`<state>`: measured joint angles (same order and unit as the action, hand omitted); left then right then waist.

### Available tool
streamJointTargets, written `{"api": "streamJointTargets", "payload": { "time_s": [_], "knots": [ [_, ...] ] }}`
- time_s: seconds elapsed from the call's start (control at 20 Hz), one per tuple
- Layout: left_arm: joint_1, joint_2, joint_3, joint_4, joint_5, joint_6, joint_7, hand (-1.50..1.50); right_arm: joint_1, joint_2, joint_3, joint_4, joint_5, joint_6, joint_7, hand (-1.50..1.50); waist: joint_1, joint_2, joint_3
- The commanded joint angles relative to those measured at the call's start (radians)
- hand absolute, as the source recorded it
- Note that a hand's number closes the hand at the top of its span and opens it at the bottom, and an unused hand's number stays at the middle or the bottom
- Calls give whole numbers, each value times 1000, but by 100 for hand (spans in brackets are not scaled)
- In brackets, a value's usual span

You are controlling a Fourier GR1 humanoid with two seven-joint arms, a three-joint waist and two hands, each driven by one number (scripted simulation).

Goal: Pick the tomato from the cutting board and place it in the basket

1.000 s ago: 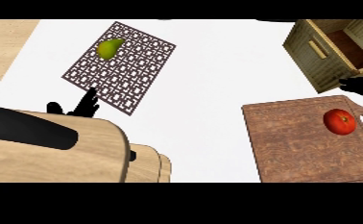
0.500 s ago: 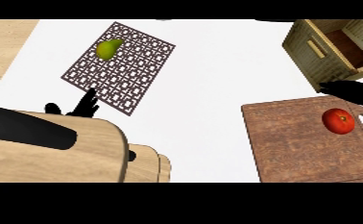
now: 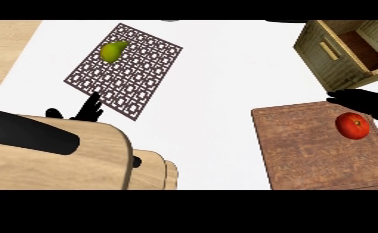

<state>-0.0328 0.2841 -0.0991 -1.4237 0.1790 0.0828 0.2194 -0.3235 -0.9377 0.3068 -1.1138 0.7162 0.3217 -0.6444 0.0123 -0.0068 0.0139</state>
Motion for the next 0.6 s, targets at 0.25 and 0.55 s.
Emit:
{"api": "streamJointTargets", "payload": {
  "time_s": [0.25,0.55],
  "knots": [
    [116,-1,-7,74,-29,3,20,0,-25,51,-8,55,35,-15,-34,-150,-2,8,-14],
    [107,-14,-4,73,-28,2,34,0,-19,83,-2,106,75,-44,-38,-150,-3,9,-14]
  ]
}}
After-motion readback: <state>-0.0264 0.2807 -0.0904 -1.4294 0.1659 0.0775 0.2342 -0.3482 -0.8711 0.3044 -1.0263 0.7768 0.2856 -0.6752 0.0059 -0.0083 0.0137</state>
